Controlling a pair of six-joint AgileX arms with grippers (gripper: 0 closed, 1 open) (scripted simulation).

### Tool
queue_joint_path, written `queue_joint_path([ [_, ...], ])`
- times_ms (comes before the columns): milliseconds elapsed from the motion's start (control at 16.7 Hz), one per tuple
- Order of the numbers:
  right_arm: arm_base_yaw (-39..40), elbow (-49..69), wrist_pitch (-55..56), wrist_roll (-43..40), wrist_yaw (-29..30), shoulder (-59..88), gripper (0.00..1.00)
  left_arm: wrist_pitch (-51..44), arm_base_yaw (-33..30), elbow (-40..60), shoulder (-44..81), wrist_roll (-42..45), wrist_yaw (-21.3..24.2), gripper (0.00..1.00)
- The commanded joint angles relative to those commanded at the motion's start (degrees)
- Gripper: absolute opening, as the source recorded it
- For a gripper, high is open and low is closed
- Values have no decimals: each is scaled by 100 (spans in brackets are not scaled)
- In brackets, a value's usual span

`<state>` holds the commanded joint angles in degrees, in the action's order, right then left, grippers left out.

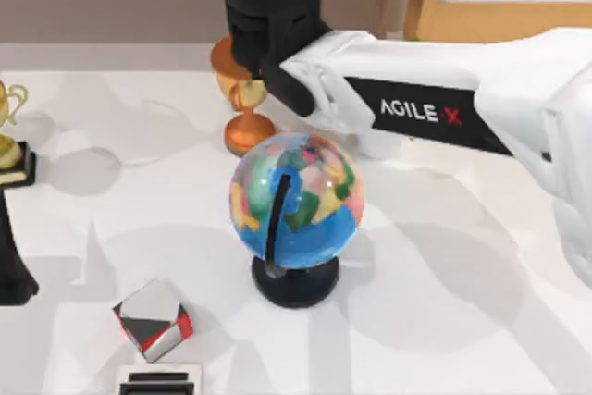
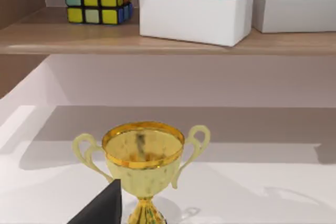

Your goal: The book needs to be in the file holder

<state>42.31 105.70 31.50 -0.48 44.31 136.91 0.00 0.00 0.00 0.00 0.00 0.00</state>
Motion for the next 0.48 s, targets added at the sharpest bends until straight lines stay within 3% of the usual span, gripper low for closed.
queue_joint_path([
  [480,-116,514,-228,-4,-114,282,100,0,0,0,0,0,0,100],
])
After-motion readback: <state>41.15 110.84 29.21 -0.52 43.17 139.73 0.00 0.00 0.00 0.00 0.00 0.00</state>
